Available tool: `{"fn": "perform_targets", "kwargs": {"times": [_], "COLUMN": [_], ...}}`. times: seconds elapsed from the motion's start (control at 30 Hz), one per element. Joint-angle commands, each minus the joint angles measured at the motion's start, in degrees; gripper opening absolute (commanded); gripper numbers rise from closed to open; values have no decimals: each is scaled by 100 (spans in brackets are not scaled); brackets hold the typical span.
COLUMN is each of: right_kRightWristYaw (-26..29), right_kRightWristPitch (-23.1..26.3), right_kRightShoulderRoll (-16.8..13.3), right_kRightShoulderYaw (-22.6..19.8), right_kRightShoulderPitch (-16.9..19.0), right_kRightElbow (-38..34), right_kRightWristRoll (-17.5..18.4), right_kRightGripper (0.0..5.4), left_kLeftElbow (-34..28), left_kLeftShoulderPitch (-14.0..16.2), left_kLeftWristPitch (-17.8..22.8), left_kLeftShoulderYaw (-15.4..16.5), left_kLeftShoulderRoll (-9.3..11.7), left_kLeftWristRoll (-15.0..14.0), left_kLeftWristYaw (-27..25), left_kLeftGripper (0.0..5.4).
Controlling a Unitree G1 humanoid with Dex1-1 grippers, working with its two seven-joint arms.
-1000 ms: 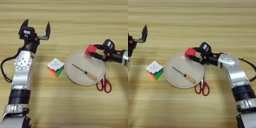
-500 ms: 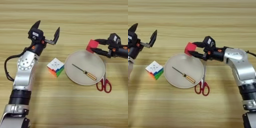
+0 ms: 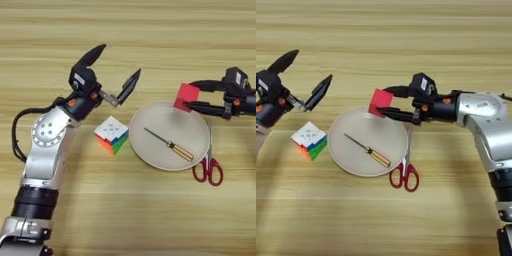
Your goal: Move the objects on the table
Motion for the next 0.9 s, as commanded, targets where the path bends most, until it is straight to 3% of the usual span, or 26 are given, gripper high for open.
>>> {"fn": "perform_targets", "kwargs": {"times": [0.03, 0.2, 0.37, 0.9], "right_kRightWristYaw": [201, 418, 613, 1172], "right_kRightWristPitch": [-104, -131, -115, 82], "right_kRightShoulderRoll": [-171, -231, -330, -575], "right_kRightShoulderYaw": [-6, -4, -6, -5], "right_kRightShoulderPitch": [-31, 21, 74, 261], "right_kRightElbow": [60, -34, -148, -852], "right_kRightWristRoll": [28, 118, 189, 706], "right_kRightGripper": [232, 232, 232, 232], "left_kLeftElbow": [-371, -652, -753, -862], "left_kLeftShoulderPitch": [214, 387, 407, 436], "left_kLeftWristPitch": [199, 491, 656, 829], "left_kLeftShoulderYaw": [-274, -586, -715, -882], "left_kLeftShoulderRoll": [275, 508, 651, 712], "left_kLeftWristRoll": [-290, -562, -644, -562], "left_kLeftWristYaw": [-643, -1296, -1639, -1829], "left_kLeftGripper": [540, 540, 540, 540]}}
